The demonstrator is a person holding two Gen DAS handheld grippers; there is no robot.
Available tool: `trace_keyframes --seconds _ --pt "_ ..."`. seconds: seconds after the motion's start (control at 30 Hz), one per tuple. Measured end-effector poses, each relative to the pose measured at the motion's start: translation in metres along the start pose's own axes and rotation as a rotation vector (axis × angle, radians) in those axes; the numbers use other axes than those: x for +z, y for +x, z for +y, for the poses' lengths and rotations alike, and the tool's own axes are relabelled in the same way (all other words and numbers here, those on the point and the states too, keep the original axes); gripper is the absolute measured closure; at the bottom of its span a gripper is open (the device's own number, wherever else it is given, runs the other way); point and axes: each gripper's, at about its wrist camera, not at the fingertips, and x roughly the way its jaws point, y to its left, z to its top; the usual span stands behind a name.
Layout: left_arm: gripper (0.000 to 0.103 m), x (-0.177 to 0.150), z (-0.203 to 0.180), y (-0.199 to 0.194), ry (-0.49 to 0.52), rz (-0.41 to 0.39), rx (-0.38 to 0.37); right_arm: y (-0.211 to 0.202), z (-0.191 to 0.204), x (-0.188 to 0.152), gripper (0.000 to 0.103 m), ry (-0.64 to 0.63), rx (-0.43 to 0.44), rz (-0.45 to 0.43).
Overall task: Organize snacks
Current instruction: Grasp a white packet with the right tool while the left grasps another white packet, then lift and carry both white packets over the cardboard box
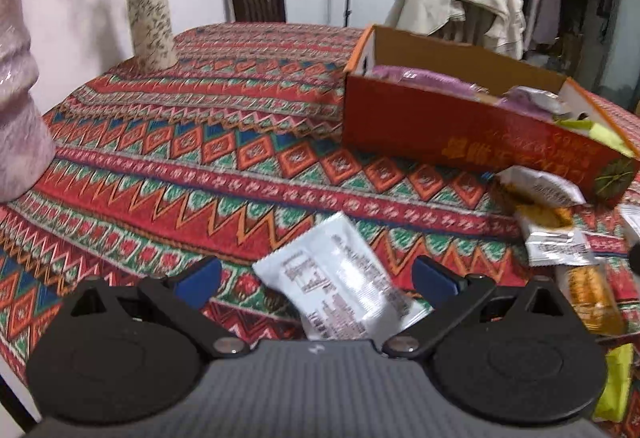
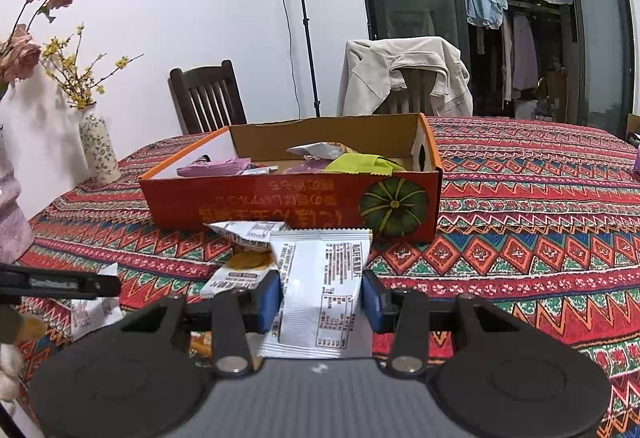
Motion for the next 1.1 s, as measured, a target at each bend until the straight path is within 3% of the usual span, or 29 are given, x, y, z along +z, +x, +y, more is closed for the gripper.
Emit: trace_keyframes --seconds 0.2,0.3,0.4,0.43,0.83,1.1 --pt "0.006 -0.01 0.0 0.004 0.022 -0.008 0.0 -0.001 -0.001 -0.002 0.061 0.013 0.006 0.005" --pt "0.03 -0.008 0.001 0.0 0.034 -0.03 -0.015 0.0 -0.002 -0.003 0.061 0.017 0.003 0.011" --pt "0.042 -0.008 0.002 -0.001 0.045 -0.042 -0.033 0.0 -0.002 -0.004 0.061 0.021 0.003 0.014" --pt "0.053 -0.009 0.003 -0.003 0.048 -0.05 -0.051 0.0 -0.002 -0.004 0.061 0.022 0.004 0.014" --pt "0.059 -0.002 0.009 -0.005 0.055 -0.072 -0.14 0.0 0.001 -0.001 0.061 0.016 -0.023 0.012" --pt "0.06 0.02 0.004 -0.028 0.074 -0.177 -0.196 -0.007 0.002 0.011 0.061 0.002 -0.034 -0.022"
